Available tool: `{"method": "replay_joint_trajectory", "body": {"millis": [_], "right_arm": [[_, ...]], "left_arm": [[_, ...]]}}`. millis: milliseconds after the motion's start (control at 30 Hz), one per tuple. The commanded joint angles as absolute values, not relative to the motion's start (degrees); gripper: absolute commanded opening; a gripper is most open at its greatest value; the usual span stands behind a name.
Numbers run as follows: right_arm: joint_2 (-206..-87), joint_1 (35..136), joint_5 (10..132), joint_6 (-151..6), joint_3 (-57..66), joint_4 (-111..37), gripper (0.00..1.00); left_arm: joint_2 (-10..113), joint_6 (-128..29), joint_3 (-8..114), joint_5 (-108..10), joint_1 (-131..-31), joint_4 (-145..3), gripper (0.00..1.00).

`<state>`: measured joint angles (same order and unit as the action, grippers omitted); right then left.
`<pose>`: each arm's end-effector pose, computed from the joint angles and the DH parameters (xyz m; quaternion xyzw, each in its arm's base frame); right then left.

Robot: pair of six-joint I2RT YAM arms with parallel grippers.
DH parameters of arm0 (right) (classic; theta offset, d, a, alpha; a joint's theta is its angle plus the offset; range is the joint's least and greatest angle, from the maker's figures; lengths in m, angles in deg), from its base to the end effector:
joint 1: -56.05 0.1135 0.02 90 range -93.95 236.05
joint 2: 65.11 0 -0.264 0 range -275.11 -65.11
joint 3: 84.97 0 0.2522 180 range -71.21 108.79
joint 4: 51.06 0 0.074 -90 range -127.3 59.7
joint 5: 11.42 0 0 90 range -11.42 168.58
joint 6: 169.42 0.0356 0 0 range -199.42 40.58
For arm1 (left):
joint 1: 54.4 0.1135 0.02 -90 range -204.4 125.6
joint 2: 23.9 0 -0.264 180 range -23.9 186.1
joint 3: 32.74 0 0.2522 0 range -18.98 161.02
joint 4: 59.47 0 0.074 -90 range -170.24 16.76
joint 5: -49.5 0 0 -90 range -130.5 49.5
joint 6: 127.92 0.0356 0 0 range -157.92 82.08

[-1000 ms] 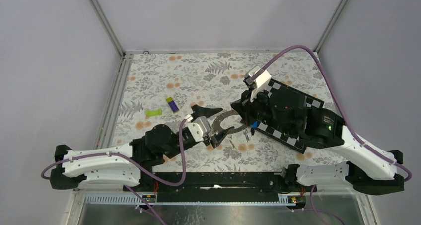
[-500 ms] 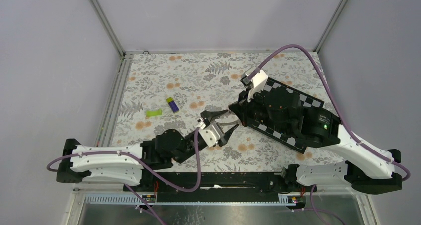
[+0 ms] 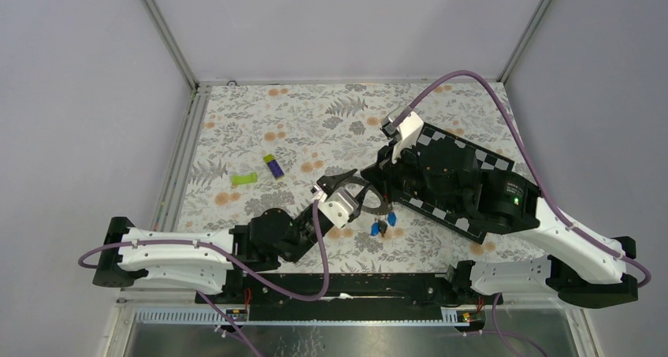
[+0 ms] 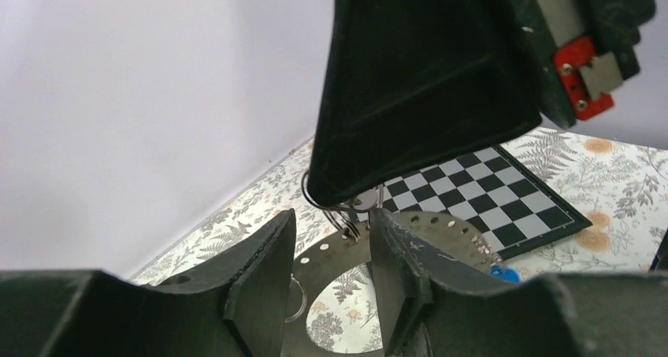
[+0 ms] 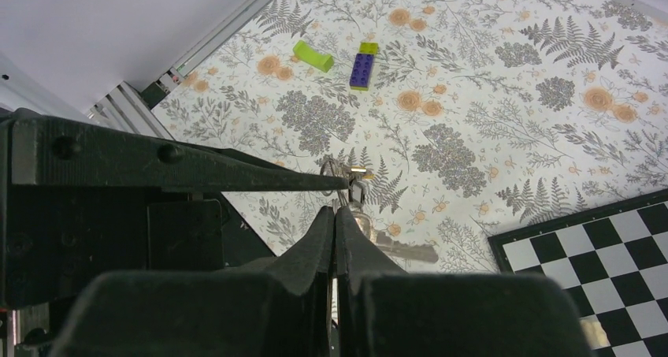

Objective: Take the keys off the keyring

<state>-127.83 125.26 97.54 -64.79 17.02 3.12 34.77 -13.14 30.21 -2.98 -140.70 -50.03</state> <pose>0.0812 0.1813 0.4801 -0.2694 0.7410 0.3044 0.5345 0.0367 -0.2317 0.3821 0.3390 0.5394 -0.2102 0.7415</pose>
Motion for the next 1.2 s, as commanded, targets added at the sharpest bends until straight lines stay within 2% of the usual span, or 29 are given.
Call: {"method": "replay_joint_trajectory", "body": {"millis": [0,200,400,567,867,1167], "right_arm": [[-126.7,125.1,95.9,-63.6,19.5,-0.8,0.00],[-126.4,125.2,95.1,-63.4,19.5,-0.7,0.00],[-125.8,125.1,95.1,-63.4,19.3,-0.5,0.00],[-125.3,125.2,95.4,-63.5,19.4,-0.4,0.00],[-123.8,125.2,94.8,-68.2,18.4,-0.9,0.00],[-121.0,125.1,92.8,-71.0,17.2,-0.7,0.00]], "left_arm": [[35.2,-11.4,32.2,1.3,-141.0,-43.9,0.45],[35.5,-11.1,31.7,2.1,-141.1,-42.9,0.45],[35.4,-11.0,31.6,2.0,-141.1,-43.2,0.28],[34.7,-11.9,31.3,1.0,-141.1,-44.4,0.26],[31.6,-14.6,31.0,-3.2,-141.1,-48.9,0.00],[27.2,-16.1,33.2,-13.2,-141.1,-60.0,0.00]]}}
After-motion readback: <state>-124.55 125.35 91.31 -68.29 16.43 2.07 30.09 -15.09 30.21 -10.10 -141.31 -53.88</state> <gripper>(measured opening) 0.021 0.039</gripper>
